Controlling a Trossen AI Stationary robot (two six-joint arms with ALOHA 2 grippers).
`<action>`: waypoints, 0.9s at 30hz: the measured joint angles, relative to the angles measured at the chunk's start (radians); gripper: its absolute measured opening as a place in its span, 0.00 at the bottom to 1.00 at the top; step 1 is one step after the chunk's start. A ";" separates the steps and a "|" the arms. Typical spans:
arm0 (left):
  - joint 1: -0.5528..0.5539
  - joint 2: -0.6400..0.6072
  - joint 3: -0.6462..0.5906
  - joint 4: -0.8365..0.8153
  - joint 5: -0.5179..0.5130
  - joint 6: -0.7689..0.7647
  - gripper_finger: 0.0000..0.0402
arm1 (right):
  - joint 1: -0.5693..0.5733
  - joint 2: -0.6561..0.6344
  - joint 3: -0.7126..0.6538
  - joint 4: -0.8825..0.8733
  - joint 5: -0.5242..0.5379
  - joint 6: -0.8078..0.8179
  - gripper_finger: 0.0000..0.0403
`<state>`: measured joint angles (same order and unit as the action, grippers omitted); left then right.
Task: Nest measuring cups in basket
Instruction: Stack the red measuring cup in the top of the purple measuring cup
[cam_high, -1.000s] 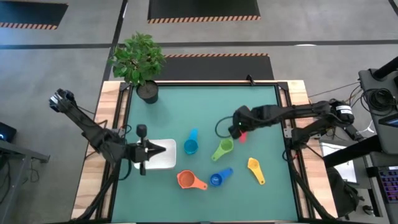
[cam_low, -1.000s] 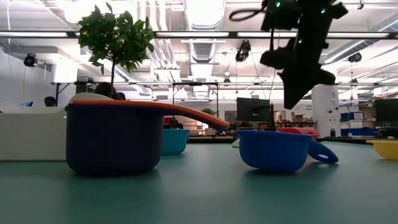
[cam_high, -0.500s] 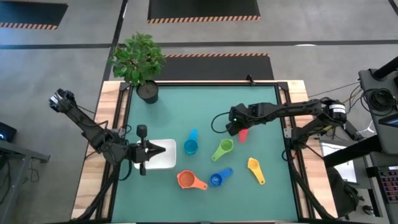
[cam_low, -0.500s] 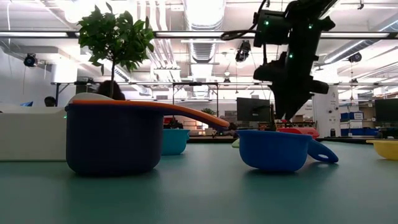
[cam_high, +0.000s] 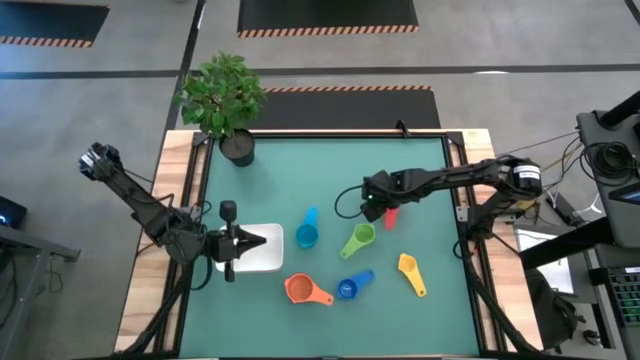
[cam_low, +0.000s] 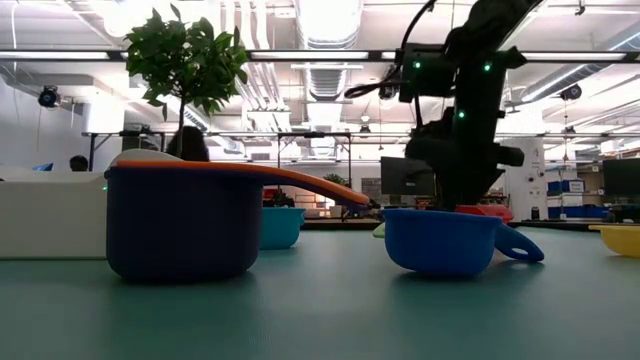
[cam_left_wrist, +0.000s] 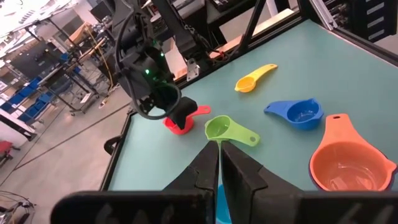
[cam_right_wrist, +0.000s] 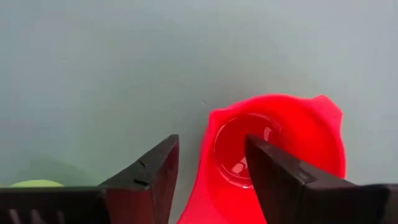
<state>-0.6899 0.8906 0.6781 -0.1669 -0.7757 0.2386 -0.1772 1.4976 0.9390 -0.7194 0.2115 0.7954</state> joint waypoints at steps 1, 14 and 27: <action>0.000 0.000 0.000 0.000 0.000 0.000 0.00 | 0.000 0.005 0.000 0.000 0.000 -0.003 0.39; 0.000 0.000 0.000 0.000 0.000 0.000 0.00 | 0.000 0.010 0.000 0.001 0.000 -0.023 0.06; 0.000 0.000 0.000 0.001 0.000 0.011 0.00 | 0.019 -0.019 0.101 -0.069 0.001 -0.063 0.02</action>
<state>-0.6901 0.8906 0.6781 -0.1658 -0.7757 0.2493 -0.1585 1.4784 1.0402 -0.7880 0.2124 0.7324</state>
